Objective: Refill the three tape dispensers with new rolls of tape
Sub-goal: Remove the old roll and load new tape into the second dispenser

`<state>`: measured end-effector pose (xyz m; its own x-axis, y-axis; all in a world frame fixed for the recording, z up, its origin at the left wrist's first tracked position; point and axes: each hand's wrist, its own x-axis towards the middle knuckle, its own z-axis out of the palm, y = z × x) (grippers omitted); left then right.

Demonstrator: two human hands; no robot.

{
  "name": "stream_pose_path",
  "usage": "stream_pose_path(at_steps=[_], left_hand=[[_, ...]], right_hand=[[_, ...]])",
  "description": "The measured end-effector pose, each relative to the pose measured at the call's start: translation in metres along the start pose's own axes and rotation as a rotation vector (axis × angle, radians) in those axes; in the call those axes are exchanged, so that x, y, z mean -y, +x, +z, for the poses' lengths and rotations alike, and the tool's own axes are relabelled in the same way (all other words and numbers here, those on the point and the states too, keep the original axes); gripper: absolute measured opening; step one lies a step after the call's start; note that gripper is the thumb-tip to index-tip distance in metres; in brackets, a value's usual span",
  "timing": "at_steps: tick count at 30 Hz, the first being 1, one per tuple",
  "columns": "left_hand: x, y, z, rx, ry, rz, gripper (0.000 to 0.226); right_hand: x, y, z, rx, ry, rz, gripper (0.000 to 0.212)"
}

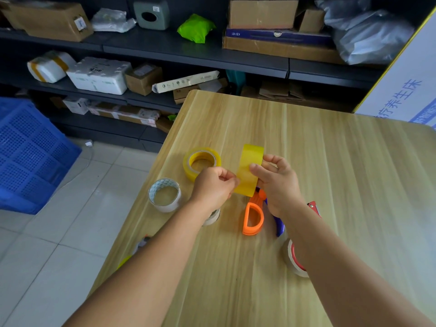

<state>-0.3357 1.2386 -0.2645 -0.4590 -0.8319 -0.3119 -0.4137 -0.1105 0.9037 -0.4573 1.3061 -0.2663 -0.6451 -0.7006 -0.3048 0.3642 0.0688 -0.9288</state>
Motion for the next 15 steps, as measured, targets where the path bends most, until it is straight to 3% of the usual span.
stream_pose_path(at_steps=[5, 15], left_hand=[[-0.0017, -0.0022, 0.0027, -0.079, 0.084, 0.09, 0.015], [-0.0007, -0.0025, 0.0026, -0.041, 0.309, 0.199, 0.021]], right_hand=[[0.004, 0.0003, 0.0004, -0.014, 0.032, 0.03, 0.031], [0.003, -0.0009, -0.0018, -0.004, 0.092, 0.108, 0.04]])
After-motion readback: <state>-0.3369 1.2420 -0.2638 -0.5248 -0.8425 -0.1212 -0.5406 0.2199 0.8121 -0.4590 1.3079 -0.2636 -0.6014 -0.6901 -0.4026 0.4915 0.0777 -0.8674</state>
